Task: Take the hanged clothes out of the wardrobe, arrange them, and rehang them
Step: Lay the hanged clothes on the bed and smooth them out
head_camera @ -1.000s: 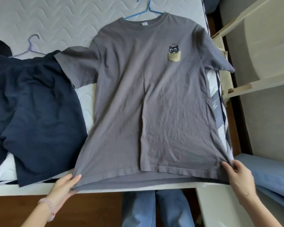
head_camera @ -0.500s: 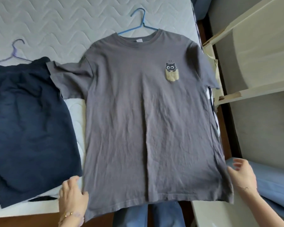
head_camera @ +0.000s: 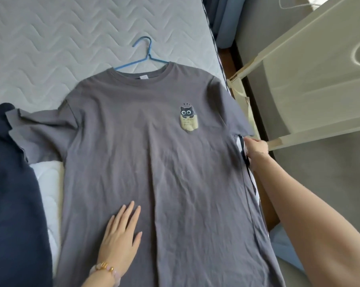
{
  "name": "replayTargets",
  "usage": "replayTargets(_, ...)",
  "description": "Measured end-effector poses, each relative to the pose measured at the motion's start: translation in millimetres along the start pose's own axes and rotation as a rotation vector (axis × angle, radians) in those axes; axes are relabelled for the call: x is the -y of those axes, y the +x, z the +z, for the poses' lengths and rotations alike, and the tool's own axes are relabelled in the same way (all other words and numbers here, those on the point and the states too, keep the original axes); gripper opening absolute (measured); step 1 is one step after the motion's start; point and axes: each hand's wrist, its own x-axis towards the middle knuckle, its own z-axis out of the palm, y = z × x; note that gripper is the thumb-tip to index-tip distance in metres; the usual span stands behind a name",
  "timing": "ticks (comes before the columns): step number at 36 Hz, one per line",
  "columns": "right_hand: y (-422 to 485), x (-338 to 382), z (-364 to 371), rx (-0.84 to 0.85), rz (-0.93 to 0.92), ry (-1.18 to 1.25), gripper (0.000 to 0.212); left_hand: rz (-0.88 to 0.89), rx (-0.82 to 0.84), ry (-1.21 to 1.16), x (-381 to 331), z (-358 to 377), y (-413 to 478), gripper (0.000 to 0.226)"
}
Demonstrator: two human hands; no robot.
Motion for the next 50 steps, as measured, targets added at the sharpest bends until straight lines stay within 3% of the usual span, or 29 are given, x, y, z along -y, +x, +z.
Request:
replayTargets(4, 28.1, 15.8, 12.2, 0.062, 0.108, 0.136, 0.03, -0.02, 0.051, -0.008, 1.8, 0.9, 2.7, 0.067)
replayTargets(7, 39.5, 25.8, 14.7, 0.027, 0.117, 0.289, 0.019, -0.006, 0.008, -0.001, 3.0, 0.1, 3.2, 0.066)
replayTargets(9, 39.6, 39.0, 14.9, -0.017, 0.037, 0.424, 0.017, 0.026, -0.073, -0.008, 2.4, -4.2, 6.0, 0.055)
replayTargets(12, 30.1, 53.9, 7.3, 0.049, -0.158, 0.497, 0.018, 0.022, -0.257, -0.041, -1.5, -15.5, 19.4, 0.046)
replayTargets(14, 29.8, 47.1, -2.8, 0.069, -0.145, 0.486, 0.02, 0.012, -0.312, -0.047, -5.7, -26.3, 33.5, 0.048)
replayTargets(20, 58.0, 12.2, -30.0, 0.078, 0.258, 0.448, 0.037, -0.106, -0.036, 0.002, -21.9, -43.6, 86.7, 0.088)
replayTargets(25, 55.0, 38.3, -21.3, 0.191, 0.279, 0.578, 0.006, -0.159, 0.037, 0.084, -29.3, -45.9, 97.6, 0.085)
replayTargets(27, 54.5, 48.3, -18.8, 0.171, 0.286, 0.573, 0.008, -0.17, 0.057, 0.081, -30.0, -47.2, 96.6, 0.084)
replayTargets(30, 49.9, 63.5, -11.1, 0.117, 0.142, 0.58, 0.033, -0.174, 0.065, 0.075, -31.2, -48.7, 97.9, 0.085)
replayTargets(32, 30.5, 72.2, -1.1, 0.069, -0.2, 0.421, 0.025, -0.177, 0.078, 0.07, -32.3, -50.4, 98.5, 0.084)
replayTargets(34, 2.9, 69.6, 13.3, 0.094, -0.678, -0.03, 0.016, -0.18, 0.093, 0.065, -34.4, -54.3, 98.5, 0.084)
replayTargets(36, -21.7, 49.9, 29.3, 0.283, -1.054, -0.481, 0.034, -0.179, 0.109, 0.058, -36.0, -61.2, 98.4, 0.083)
replayTargets(37, -27.6, 35.9, 36.9, 0.387, -1.147, -0.666, 0.042, -0.17, 0.111, 0.062, -35.8, -67.2, 99.0, 0.079)
replayTargets(39, -36.8, 13.7, 49.5, 0.539, -1.123, -0.991, 0.045, -0.143, 0.087, 0.063, -34.1, -84.8, 104.5, 0.064)
replayTargets(41, -43.2, 4.1, 57.6, 0.629, -0.935, -1.159, 0.046, -0.13, 0.026, -0.003, -30.7, -104.5, 115.0, 0.047)
replayTargets(45, -49.9, 12.6, 63.2, 0.476, -0.78, -1.009, 0.046, -0.143, -0.143, -0.279, -31.8, -135.0, 151.1, 0.036)
replayTargets(50, -50.3, 3.2, 71.1, 0.441, -0.803, -1.113, 0.059, -0.088, -0.16, -0.487, -57.9, -151.9, 224.2, 0.054)
